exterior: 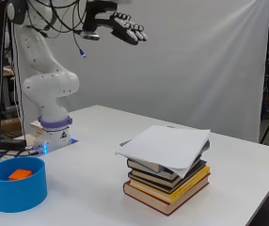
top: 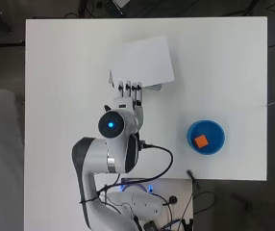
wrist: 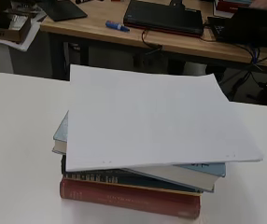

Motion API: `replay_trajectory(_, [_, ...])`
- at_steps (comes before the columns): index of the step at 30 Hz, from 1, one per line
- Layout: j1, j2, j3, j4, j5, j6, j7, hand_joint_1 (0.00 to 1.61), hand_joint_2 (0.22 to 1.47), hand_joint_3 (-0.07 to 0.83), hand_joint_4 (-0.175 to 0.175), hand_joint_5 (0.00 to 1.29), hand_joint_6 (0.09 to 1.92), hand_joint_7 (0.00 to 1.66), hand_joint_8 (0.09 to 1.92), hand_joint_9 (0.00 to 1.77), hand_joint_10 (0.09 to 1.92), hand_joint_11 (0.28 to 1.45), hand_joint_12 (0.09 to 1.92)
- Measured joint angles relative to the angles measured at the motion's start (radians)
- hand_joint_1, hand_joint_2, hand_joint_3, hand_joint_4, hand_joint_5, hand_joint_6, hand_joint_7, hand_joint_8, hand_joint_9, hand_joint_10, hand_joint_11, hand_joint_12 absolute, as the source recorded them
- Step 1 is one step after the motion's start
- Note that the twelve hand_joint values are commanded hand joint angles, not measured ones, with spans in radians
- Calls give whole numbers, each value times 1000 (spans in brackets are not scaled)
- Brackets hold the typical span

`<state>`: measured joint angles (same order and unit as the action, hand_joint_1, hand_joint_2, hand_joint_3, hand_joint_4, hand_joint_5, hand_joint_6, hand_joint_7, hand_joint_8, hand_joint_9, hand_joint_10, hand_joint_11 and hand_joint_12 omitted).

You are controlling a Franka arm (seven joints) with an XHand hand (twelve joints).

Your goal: Teleoperate dual arm-hand system to pick and place objects

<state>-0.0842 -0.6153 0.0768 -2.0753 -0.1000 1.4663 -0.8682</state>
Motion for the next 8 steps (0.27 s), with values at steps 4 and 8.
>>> replay_trajectory(4, [5, -25, 1, -92, -1, 2, -14, 185, 1062, 0, 33, 376, 87, 407, 87, 491, 87, 438, 87])
replay_trajectory(8, [6, -27, 21, -87, -18, -4, -5, 193, 1061, -1, 40, 367, 87, 385, 87, 472, 87, 432, 87])
